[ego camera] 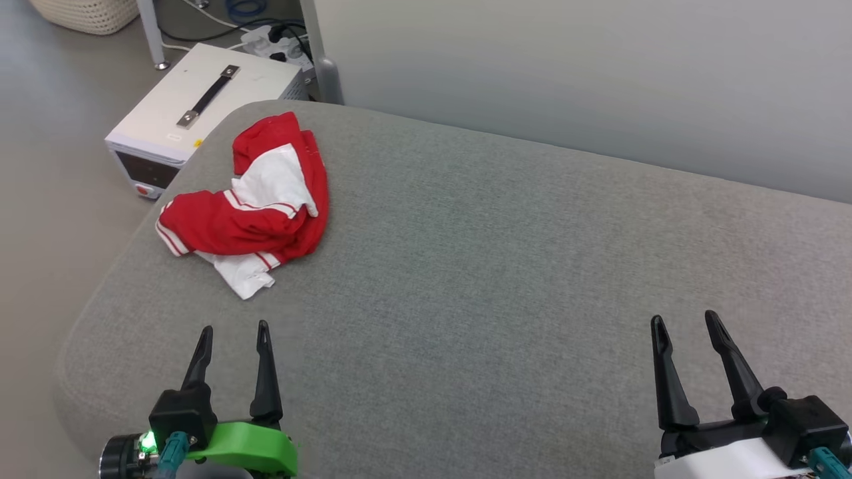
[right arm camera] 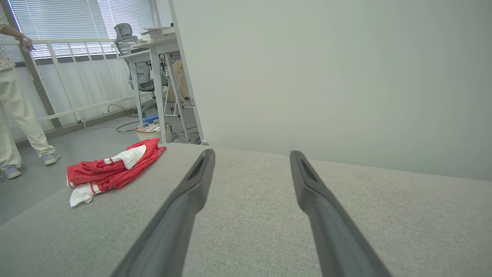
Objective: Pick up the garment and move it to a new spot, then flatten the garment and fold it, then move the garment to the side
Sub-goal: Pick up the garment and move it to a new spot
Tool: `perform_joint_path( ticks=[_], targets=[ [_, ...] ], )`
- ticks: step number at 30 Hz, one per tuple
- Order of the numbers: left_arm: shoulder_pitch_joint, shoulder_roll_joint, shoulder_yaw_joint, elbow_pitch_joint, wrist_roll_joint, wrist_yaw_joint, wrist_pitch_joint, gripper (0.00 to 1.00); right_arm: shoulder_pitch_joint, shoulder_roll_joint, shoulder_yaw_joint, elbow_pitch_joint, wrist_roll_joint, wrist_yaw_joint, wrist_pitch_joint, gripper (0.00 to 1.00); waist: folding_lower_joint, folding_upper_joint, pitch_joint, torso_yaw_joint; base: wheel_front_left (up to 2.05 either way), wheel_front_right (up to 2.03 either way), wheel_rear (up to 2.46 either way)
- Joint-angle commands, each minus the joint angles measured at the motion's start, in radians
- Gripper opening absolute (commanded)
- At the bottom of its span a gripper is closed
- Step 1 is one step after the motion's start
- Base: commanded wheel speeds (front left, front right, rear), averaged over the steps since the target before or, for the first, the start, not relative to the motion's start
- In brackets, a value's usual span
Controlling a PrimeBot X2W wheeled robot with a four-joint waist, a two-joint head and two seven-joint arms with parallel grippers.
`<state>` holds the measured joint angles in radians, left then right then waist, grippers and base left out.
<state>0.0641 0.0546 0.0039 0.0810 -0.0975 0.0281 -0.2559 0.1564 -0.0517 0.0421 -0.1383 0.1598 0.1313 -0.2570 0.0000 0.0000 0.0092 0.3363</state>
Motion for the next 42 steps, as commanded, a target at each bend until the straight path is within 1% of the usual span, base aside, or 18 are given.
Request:
perform_joint_path(
  ticks=[1,8,14,21,28,31,34,39,42],
  targets=[
    [-0.017,-0.004,0.004,-0.001,-0.006,0.005,-0.006,1.0,-0.019,0.001,0.002,-0.007,-0.006,-0.001,-0.005,1.0,0.0,0.0,0.018,0.059,0.0,0.0,0.0],
    [-0.023,-0.004,0.025,-0.001,-0.021,0.012,-0.006,1.0,-0.026,0.001,0.01,-0.01,-0.015,-0.001,-0.005,1.0,0.0,0.0,0.03,0.129,0.0,0.0,0.0],
    [-0.023,-0.004,0.029,0.001,-0.03,0.018,-0.006,1.0,-0.03,0.001,0.013,-0.009,-0.022,-0.001,-0.005,1.0,0.0,0.0,0.037,0.174,0.0,0.0,0.0],
    [-0.016,-0.004,0.038,0.003,-0.039,0.023,-0.006,1.0,-0.031,0.001,0.018,-0.009,-0.023,-0.001,-0.005,1.0,0.0,0.0,0.038,0.198,0.0,0.0,0.0],
    [-0.017,-0.004,0.044,0.005,-0.049,0.024,-0.006,1.0,-0.033,0.001,0.027,-0.009,-0.026,-0.001,-0.005,1.0,0.0,0.0,0.043,0.194,0.0,0.0,0.0],
    [-0.039,-0.004,0.051,0.005,-0.072,0.011,-0.006,1.0,-0.038,0.001,0.03,-0.01,-0.03,-0.001,-0.005,1.0,0.0,0.0,0.052,0.183,0.0,0.0,0.0],
    [-0.086,-0.004,0.068,-0.002,-0.078,-0.018,-0.006,1.0,-0.051,0.001,0.038,-0.012,-0.042,-0.001,-0.005,1.0,0.0,0.0,0.077,0.168,0.0,0.0,0.0],
    [-0.238,-0.002,0.128,0.014,-0.073,-0.083,-0.006,1.0,-0.093,0.0,0.053,-0.025,-0.085,-0.001,-0.005,1.0,0.0,0.0,0.145,0.126,0.0,0.0,0.0],
    [-0.341,0.02,0.17,0.035,-0.056,-0.111,-0.006,1.0,-0.119,-0.014,0.061,-0.039,-0.1,-0.001,-0.005,1.0,0.0,0.0,0.188,0.092,0.0,0.0,0.0]
  ],
)
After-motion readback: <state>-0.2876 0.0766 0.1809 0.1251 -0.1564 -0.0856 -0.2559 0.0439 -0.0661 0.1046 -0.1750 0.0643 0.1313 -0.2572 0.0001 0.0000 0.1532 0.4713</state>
